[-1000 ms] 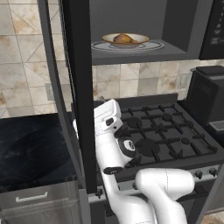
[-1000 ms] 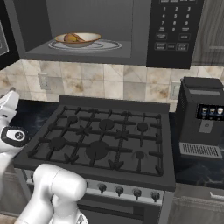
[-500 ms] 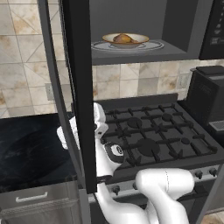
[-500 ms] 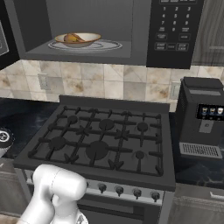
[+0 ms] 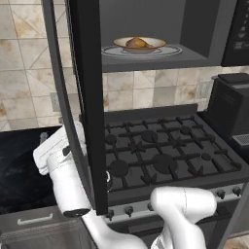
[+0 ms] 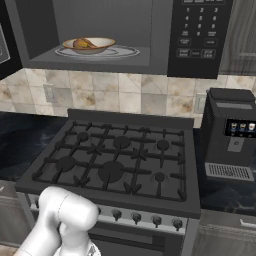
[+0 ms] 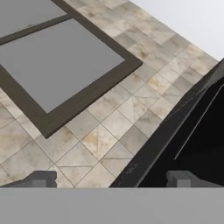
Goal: Remove the kiwi from the bowl and place it on the small plate. Then place the bowl with only the chicken drumstick in the microwave, close the door, and press the start button to microwave the chicken drumstick.
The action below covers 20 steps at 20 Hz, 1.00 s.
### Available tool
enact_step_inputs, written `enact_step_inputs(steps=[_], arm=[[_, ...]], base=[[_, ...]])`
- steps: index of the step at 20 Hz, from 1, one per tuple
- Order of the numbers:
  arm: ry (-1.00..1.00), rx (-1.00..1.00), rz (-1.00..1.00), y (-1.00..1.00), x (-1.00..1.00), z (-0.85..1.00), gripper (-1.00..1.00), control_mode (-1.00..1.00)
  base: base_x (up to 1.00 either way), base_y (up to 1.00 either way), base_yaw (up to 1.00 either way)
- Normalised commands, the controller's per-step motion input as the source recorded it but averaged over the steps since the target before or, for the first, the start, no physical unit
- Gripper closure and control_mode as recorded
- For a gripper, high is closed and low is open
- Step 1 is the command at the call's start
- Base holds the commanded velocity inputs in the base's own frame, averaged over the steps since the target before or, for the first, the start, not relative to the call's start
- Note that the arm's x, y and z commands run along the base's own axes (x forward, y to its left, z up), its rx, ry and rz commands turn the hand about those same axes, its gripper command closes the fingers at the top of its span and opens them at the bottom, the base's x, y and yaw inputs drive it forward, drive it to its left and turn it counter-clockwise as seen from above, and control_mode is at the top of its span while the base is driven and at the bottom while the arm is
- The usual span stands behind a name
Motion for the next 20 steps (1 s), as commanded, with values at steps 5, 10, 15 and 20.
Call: enact_step_inputs(steps=[5,10,15,20], arm=[[0.02,0.0,-0.12,0.86,-0.2,0.0,-1.0,-1.0],[0.0,0.0,-0.2,0.32,-0.4,0.32,-1.0,-1.0],[0.0,0.05,-0.38,-0.23,-0.12,0.51,-1.0,-1.0],[0.0,0.07,-0.41,-0.62,0.0,0.41,-1.0,-1.0]], base=[[0.0,0.0,0.0],[0.0,0.0,0.0],[0.0,0.0,0.0],[0.0,0.0,0.0]])
